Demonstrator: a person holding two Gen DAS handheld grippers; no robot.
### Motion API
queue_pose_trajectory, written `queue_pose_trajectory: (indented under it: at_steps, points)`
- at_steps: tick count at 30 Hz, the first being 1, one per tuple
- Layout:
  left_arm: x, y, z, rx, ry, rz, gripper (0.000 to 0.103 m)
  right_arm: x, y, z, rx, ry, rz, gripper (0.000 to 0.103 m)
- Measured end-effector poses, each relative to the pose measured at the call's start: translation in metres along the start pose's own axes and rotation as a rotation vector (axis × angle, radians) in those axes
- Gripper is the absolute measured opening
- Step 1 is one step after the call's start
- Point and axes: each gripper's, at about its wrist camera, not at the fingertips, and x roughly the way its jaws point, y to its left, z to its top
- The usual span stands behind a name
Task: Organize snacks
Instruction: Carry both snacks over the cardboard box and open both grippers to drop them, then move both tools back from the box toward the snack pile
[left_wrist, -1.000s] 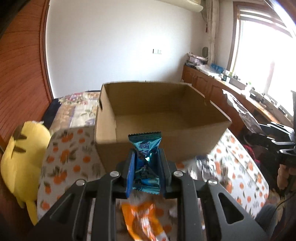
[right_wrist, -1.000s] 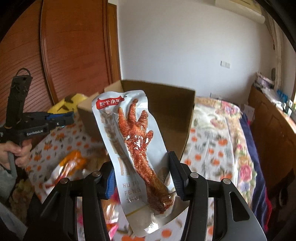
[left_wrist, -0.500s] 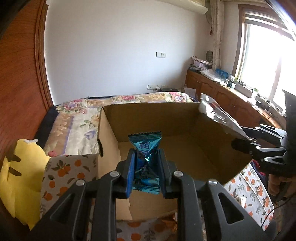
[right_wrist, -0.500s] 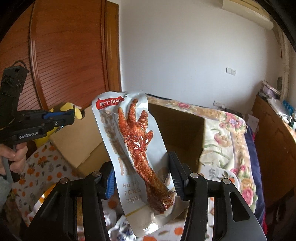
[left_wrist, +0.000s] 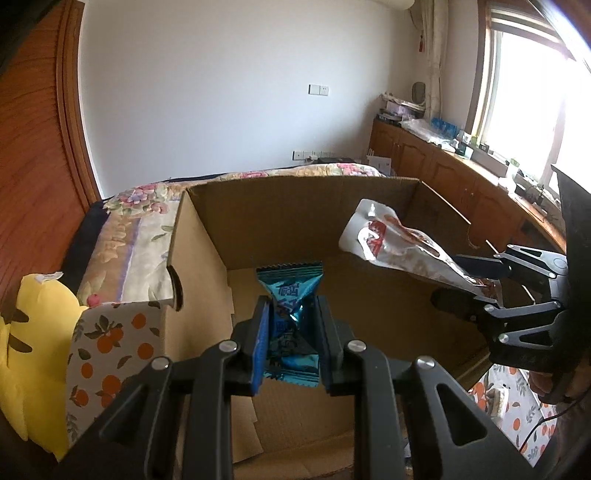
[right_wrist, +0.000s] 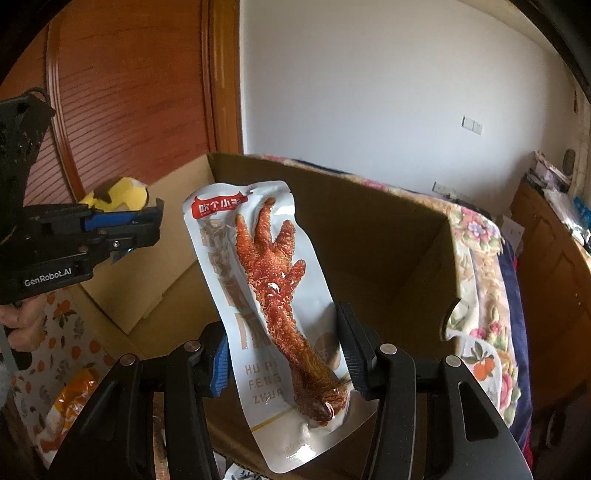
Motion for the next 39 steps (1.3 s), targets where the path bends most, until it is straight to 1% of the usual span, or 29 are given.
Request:
queue_pose_trajectory:
  at_steps: [4,6,7,9,10,11,13,15,20,24,28,32,35,39]
  points:
    - [0.001,-0.001,0.000,0.006,0.012,0.019,0.033,0.006,-0.002,-0.003,0.005,0.024,-0.003,0.054]
    - [0.000,-0.002,-0.002,0.005,0.017,0.021,0.034,0.006,-0.004,-0.004,0.010,0.029,-0.009,0.055]
    - [-0.002,-0.002,-0.002,0.003,0.019,0.021,0.034,0.006,-0.004,-0.003,0.014,0.026,-0.014,0.058]
    - [-0.007,-0.002,-0.004,-0.003,0.016,0.018,0.034,0.005,-0.003,-0.003,0.012,0.027,-0.028,0.060]
    - [-0.012,-0.002,-0.005,-0.007,0.013,0.013,0.035,0.003,-0.003,-0.004,0.014,0.025,-0.027,0.064]
    - [-0.017,-0.002,-0.006,-0.011,0.008,0.009,0.035,0.001,-0.001,-0.004,0.016,0.023,-0.021,0.065]
    - [-0.027,-0.002,-0.008,-0.014,-0.005,0.008,0.038,-0.005,0.002,-0.005,0.022,0.018,-0.021,0.065]
    - [-0.039,-0.003,-0.011,-0.013,-0.016,0.009,0.038,-0.014,0.005,-0.006,0.029,0.008,-0.018,0.065]
    - [-0.073,-0.006,-0.021,-0.006,-0.052,0.012,0.039,-0.055,0.012,-0.015,0.085,-0.049,-0.008,0.065]
    - [-0.095,-0.010,-0.041,0.002,-0.072,0.009,0.044,-0.089,0.022,-0.032,0.109,-0.063,-0.012,0.065]
    - [-0.107,-0.014,-0.066,0.011,-0.062,0.002,0.046,-0.112,0.034,-0.051,0.120,-0.050,-0.021,0.065]
    - [-0.112,-0.015,-0.091,0.000,-0.031,-0.001,0.047,-0.125,0.046,-0.073,0.140,-0.031,-0.024,0.065]
    - [-0.116,-0.017,-0.109,-0.010,-0.016,0.004,0.047,-0.127,0.057,-0.095,0.166,-0.007,-0.018,0.065]
    - [-0.119,-0.022,-0.132,-0.012,0.013,-0.011,0.047,-0.124,0.073,-0.121,0.179,0.028,-0.006,0.066]
